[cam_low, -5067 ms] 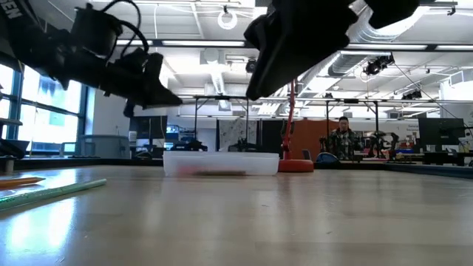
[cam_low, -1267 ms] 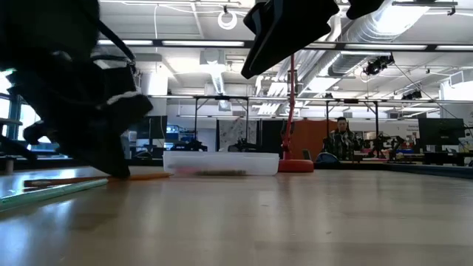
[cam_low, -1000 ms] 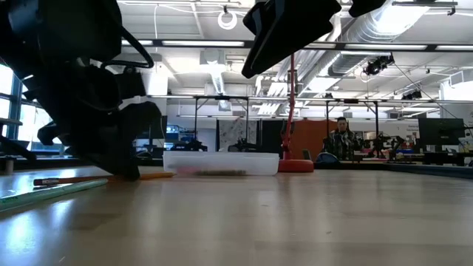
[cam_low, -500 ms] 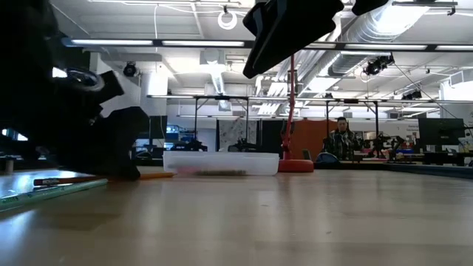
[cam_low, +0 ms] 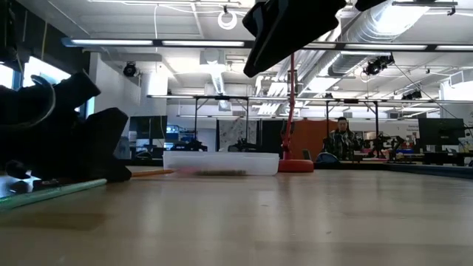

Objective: Pick & place school supplies into a supply box
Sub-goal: Put the orange pencil into the black supply box

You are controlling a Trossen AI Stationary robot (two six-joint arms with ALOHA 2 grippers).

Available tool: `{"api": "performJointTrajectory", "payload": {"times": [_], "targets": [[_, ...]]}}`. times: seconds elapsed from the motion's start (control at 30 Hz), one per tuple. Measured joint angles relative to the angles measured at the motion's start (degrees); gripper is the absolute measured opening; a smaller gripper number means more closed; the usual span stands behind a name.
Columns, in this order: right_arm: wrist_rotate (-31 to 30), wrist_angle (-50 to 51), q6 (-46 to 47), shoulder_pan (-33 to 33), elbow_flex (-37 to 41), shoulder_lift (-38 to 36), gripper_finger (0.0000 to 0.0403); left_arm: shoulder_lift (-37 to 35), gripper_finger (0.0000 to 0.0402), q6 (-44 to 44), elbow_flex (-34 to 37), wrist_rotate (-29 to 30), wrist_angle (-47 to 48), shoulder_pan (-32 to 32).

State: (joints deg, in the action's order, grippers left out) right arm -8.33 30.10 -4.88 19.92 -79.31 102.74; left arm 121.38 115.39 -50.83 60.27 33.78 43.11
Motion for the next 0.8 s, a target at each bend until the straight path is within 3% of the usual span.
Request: {"api": "performJointTrajectory", "payload": {"times": [0.13,0.4,0.47,0.8], "targets": [[2.01,-0.20,2.29,0.01,0.00,0.00,0.0094,0.00,0.0030,-0.88,-0.11,0.49,0.26,-0.81],[4.30,-0.73,3.99,2.36,0.00,0.00,0.0094,-6.65,0.0030,-1.47,-0.13,-4.21,4.52,-1.77],[4.30,-1.25,3.99,3.38,0.00,0.00,0.0094,-10.61,0.0030,-2.16,0.03,-8.18,8.32,-2.92],[4.17,-1.74,4.65,6.64,0.00,0.02,0.0094,-27.84,0.0030,-41.84,-2.19,-9.07,3.64,-16.92]]}}
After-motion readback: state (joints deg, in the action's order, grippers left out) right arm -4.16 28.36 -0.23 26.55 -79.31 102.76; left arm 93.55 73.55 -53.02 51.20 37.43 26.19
